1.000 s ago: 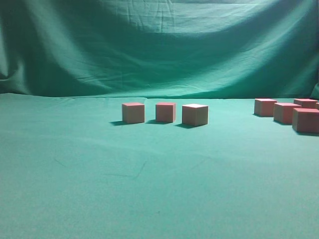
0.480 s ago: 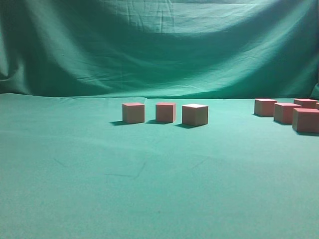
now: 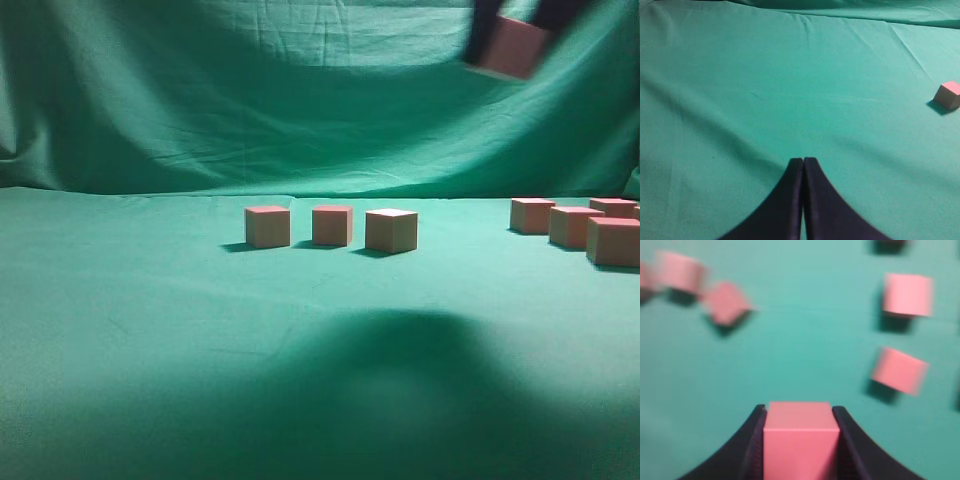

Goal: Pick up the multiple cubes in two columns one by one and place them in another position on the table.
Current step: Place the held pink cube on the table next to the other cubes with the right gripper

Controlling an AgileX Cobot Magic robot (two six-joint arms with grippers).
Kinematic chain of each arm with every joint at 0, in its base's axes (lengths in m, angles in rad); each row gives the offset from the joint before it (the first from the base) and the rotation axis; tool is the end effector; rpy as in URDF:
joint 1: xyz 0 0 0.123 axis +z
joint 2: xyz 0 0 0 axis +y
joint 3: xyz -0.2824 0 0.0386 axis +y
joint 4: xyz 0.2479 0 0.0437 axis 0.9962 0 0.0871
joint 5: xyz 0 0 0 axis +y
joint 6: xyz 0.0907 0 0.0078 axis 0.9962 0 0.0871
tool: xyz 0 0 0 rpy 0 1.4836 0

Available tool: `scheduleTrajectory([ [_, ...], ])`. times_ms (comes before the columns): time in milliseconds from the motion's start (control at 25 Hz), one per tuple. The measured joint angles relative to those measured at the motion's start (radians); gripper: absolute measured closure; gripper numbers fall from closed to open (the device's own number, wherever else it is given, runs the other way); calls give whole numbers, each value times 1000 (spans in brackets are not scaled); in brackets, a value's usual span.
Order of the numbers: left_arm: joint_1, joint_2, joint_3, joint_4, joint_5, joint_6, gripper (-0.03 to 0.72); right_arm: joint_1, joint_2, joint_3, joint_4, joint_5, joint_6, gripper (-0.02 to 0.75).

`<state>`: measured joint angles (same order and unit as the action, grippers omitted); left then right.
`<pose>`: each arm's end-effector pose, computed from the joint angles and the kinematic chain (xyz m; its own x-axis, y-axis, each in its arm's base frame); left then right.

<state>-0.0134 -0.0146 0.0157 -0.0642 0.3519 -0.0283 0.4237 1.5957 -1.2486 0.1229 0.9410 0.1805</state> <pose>0.0528 -0.0027 0.1769 -0.2641 -0.0849 -0.9608 0.0114 0.9958 -0.0911 0.2939 0.1425 0.2767 -0.9324 -0.1472 -0.3301 -0.2154 0.9597 0.1807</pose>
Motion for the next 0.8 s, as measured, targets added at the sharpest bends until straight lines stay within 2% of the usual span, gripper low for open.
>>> scheduleTrajectory([
  [160,0,0,0,0,0,0,688,152,117,-160,20,56,51,477],
  [320,0,0,0,0,0,0,688,243,283,-335,25,119,136,477],
  [520,0,0,0,0,0,0,688,283,455,-499,25,131,246,477],
  [800,0,0,0,0,0,0,688,285,606,-583,28,119,352,477],
])
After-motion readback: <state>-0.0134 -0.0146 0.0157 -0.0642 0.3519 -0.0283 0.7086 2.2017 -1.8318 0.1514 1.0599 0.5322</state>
